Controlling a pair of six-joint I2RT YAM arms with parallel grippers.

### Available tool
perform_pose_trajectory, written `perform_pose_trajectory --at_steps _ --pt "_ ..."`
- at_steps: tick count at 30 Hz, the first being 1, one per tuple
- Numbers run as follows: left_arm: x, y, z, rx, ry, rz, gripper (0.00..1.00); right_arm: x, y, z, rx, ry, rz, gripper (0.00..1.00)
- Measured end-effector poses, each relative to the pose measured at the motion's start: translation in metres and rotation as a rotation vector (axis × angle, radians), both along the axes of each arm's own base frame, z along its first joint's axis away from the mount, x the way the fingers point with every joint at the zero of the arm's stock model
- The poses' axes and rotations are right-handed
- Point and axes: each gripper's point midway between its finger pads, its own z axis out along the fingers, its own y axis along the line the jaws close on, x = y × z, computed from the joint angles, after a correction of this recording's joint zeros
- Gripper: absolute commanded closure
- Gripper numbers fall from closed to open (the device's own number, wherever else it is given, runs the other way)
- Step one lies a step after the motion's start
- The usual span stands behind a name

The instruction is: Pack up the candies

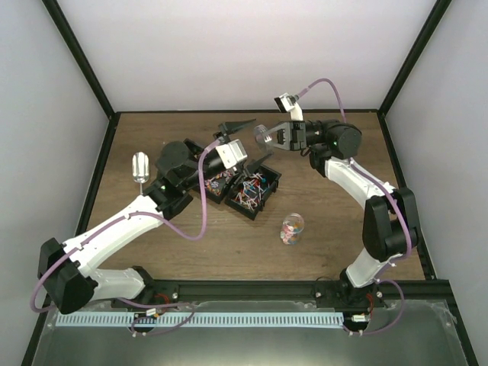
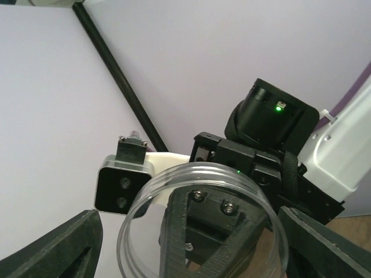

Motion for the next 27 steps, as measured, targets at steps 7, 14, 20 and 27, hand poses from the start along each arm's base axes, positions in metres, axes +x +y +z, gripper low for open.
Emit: perform_pose_trajectory --at_steps 7,14,20,27 --pt "-0.005 -0.004 -0.004 0.028 -0.015 -0.030 0.31 -0.002 0.000 0.000 -0.001 0.000 0.004 0.99" --pt "-0.007 -0.006 -0.005 0.063 -0.031 -0.038 0.39 -0.001 -0.002 0.000 -0.003 -0.006 0.001 0.87" --pt "-0.005 -0.006 -0.009 0.090 -0.023 -0.032 0.42 0.003 -0.003 -0.005 -0.026 0.016 0.000 0.30" --pt "-0.014 0.005 -0.032 0.211 0.067 -0.026 0.41 0.046 -0.036 -0.032 -0.080 0.067 -0.119 0.22"
